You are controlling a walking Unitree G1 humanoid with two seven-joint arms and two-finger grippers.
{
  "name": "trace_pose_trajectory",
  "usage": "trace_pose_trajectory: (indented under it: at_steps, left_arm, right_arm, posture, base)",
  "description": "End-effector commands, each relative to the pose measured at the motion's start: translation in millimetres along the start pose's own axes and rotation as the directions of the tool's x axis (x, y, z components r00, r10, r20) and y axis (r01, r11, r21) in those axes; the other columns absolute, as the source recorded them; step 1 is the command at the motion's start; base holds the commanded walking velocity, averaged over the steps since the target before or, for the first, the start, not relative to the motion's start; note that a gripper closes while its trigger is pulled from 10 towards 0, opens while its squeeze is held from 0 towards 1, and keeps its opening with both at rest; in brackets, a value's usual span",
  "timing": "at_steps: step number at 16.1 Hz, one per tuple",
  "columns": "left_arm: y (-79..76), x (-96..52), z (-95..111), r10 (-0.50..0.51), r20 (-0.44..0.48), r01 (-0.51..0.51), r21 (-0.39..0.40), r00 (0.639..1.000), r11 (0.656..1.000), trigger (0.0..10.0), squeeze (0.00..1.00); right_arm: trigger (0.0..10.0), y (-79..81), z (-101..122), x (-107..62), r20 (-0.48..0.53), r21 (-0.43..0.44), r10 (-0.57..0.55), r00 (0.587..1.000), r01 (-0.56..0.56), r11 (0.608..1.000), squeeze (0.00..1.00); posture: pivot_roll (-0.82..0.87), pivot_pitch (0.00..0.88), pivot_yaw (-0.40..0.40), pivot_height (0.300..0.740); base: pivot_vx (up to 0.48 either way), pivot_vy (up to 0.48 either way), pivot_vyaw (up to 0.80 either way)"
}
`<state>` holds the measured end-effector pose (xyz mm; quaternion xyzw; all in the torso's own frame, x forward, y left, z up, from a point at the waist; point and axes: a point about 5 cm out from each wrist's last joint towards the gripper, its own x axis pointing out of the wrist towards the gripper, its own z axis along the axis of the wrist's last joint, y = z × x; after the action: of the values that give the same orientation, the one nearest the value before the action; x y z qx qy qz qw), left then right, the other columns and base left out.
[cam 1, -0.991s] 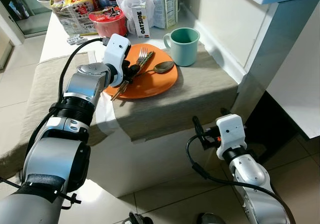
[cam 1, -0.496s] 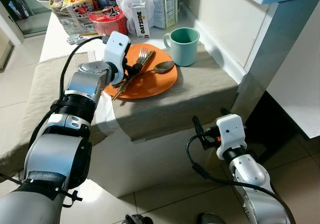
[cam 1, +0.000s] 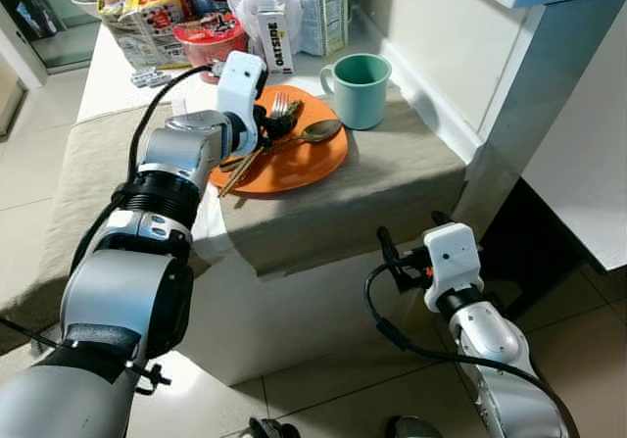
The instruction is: Setting the table
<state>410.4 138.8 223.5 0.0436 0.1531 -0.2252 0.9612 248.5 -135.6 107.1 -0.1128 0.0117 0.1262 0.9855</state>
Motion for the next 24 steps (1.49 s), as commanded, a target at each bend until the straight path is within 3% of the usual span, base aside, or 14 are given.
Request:
trace_pose_trajectory:
  at_steps: [1,10,11,12,20,24]
  left_arm:
    - [2.7,-0.8,-4.7,0.008,-0.021,-0.008,0.005,1.0,1.0,10.0,0.0]
    - [2.5,1.4,-31.8,0.007,-0.124,0.001,0.065,0.992,0.998,10.0,0.0]
    - [3.1,1.6,-33.7,0.014,-0.129,-0.005,0.072,0.992,0.997,8.8,0.0]
    - [3.4,1.6,-35.8,0.008,-0.134,0.001,0.072,0.991,0.997,0.0,0.0]
    - [10.7,-0.4,-56.8,0.016,-0.192,-0.014,0.011,0.981,1.0,0.0,0.0]
    - [16.2,-3.8,-36.4,0.024,-0.116,-0.024,0.003,0.993,1.0,0.0,0.0]
  right_arm:
    - [10.0,1.4,0.9,2.1,0.008,-0.006,0.005,1.0,-0.005,1.0,0.0]
    - [10.0,0.8,0.6,-1.5,0.004,-0.008,0.003,1.0,-0.003,1.0,0.0]
    - [10.0,0.6,0.6,-1.7,0.003,-0.008,0.003,1.0,-0.002,1.0,0.0]
    - [10.0,0.4,0.5,-1.7,0.002,-0.008,0.002,1.0,-0.002,1.0,0.0]
    - [10.0,-1.5,9.5,2.1,0.022,0.015,-0.004,1.0,0.004,1.0,0.0]
    - [10.0,-1.9,57.9,12.7,0.147,0.075,0.053,0.988,-0.064,0.995,0.0]
  posture:
    - [-0.15,0.069,0.118,0.74]
    - [-0.16,0.081,0.119,0.74]
    - [-0.16,0.083,0.117,0.74]
    - [-0.16,0.084,0.117,0.74]
    - [-0.16,0.087,0.12,0.74]
    - [-0.16,0.087,0.113,0.74]
  base:
    - [0.0,0.0,0.0]
    - [0.0,0.0,0.0]
    - [0.0,0.0,0.0]
    - [0.0,0.0,0.0]
    - [0.0,0.0,0.0]
    - [0.0,0.0,0.0]
